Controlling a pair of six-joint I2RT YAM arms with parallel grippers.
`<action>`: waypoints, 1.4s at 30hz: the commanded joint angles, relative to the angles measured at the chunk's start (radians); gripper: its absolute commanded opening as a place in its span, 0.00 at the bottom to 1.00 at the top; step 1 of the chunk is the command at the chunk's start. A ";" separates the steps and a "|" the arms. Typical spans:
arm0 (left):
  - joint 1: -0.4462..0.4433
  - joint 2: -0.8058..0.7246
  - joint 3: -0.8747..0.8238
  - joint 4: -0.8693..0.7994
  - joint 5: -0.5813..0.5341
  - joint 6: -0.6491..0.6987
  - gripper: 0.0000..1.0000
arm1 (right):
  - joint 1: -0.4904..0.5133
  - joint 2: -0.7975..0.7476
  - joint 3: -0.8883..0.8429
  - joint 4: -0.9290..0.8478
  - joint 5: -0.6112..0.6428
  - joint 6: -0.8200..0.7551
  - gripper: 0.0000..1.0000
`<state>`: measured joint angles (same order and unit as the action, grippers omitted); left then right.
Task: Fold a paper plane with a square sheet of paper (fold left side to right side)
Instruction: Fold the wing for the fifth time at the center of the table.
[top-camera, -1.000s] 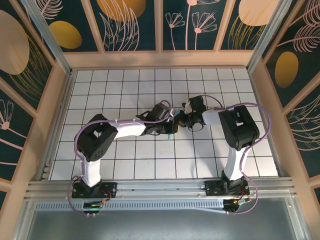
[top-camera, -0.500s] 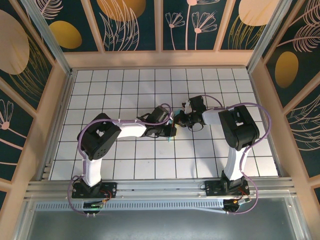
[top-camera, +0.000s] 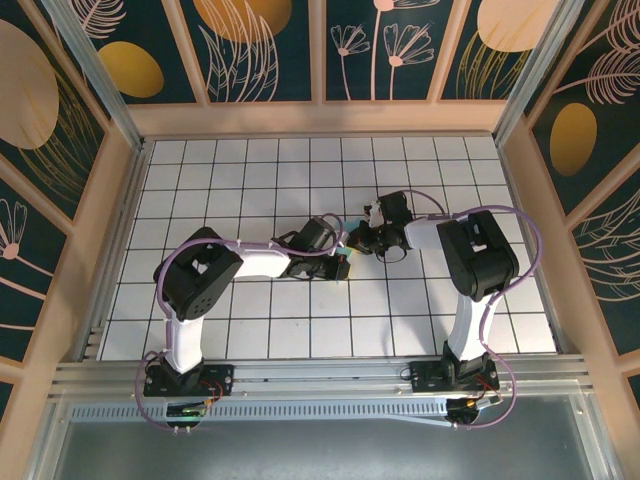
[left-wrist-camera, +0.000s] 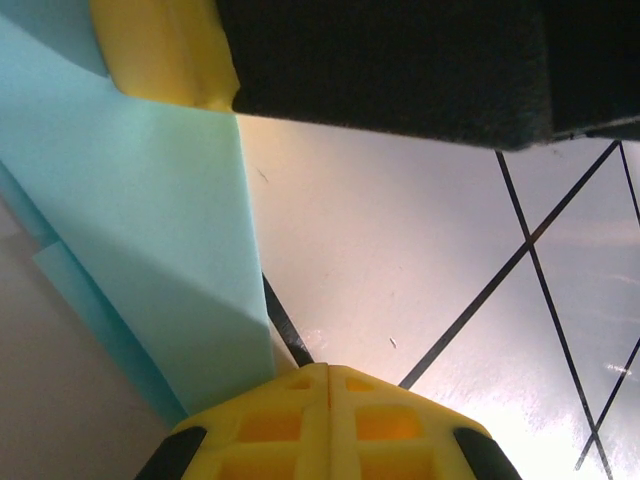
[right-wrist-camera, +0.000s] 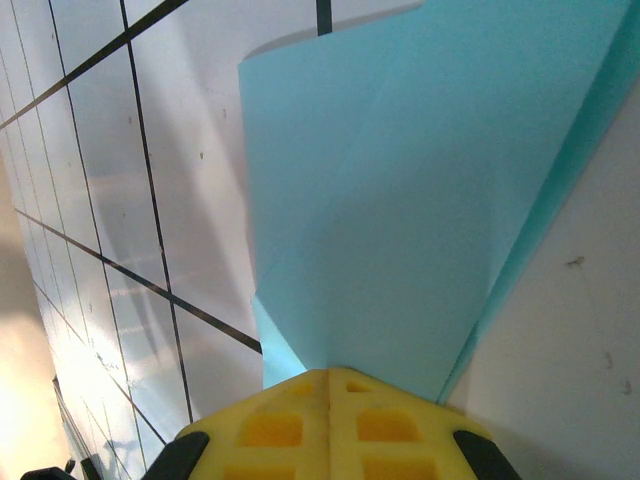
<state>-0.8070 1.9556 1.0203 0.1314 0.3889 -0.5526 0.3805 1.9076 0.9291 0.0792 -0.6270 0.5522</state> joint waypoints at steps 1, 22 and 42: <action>0.000 -0.023 -0.038 -0.038 0.026 0.046 0.01 | 0.010 0.088 -0.035 -0.082 0.121 -0.029 0.00; -0.004 -0.169 -0.223 -0.023 0.014 0.142 0.03 | 0.011 0.095 -0.023 -0.094 0.121 -0.028 0.00; 0.047 -0.198 -0.107 0.126 0.050 0.061 0.00 | 0.018 0.098 -0.020 -0.099 0.118 -0.030 0.00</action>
<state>-0.7673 1.7046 0.8722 0.2054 0.4156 -0.4744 0.3805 1.9160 0.9417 0.0692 -0.6315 0.5522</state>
